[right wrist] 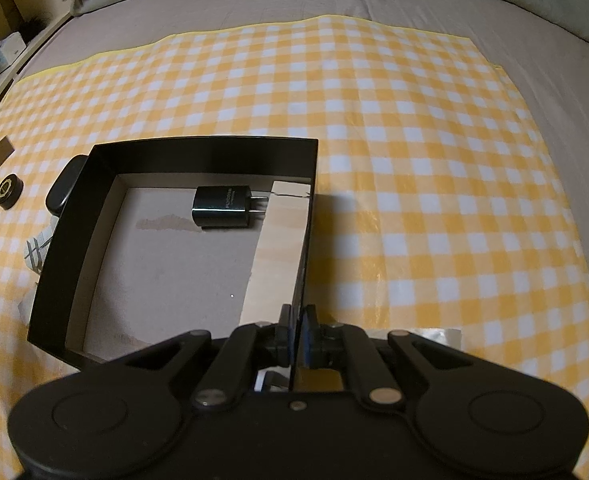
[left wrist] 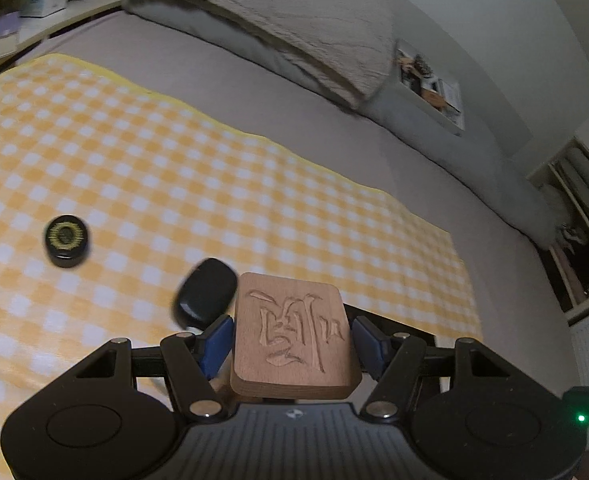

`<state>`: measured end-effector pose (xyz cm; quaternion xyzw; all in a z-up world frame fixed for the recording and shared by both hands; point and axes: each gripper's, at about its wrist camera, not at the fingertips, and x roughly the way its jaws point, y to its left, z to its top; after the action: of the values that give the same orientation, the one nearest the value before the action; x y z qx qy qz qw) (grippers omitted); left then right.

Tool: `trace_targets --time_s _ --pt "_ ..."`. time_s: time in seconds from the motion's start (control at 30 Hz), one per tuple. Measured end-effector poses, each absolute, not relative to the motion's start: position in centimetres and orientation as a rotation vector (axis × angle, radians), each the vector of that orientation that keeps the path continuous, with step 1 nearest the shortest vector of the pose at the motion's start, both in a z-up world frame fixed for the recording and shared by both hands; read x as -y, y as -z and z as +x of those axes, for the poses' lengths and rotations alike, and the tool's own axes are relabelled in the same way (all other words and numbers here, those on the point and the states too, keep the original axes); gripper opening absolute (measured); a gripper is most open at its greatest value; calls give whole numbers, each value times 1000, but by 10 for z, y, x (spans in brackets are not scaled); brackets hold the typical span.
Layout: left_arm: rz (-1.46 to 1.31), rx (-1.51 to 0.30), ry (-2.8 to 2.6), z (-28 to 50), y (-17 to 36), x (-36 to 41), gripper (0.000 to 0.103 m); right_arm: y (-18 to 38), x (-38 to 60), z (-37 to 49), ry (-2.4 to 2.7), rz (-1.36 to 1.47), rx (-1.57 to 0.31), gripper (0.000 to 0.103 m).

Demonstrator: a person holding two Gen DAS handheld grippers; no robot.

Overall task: Organize rigid objects
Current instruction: 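Carry the tile into the box beside the plug and open the left gripper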

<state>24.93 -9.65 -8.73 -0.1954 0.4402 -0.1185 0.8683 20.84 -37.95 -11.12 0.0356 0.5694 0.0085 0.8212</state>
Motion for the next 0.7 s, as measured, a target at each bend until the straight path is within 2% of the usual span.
trace_targets --time_s 0.37,0.7 --pt "-378 -956 350 247 94 161 66 110 380 207 -17 75 -1212 5" --pt "-352 -1103 372 251 144 218 66 108 379 206 -18 74 -1211 5"
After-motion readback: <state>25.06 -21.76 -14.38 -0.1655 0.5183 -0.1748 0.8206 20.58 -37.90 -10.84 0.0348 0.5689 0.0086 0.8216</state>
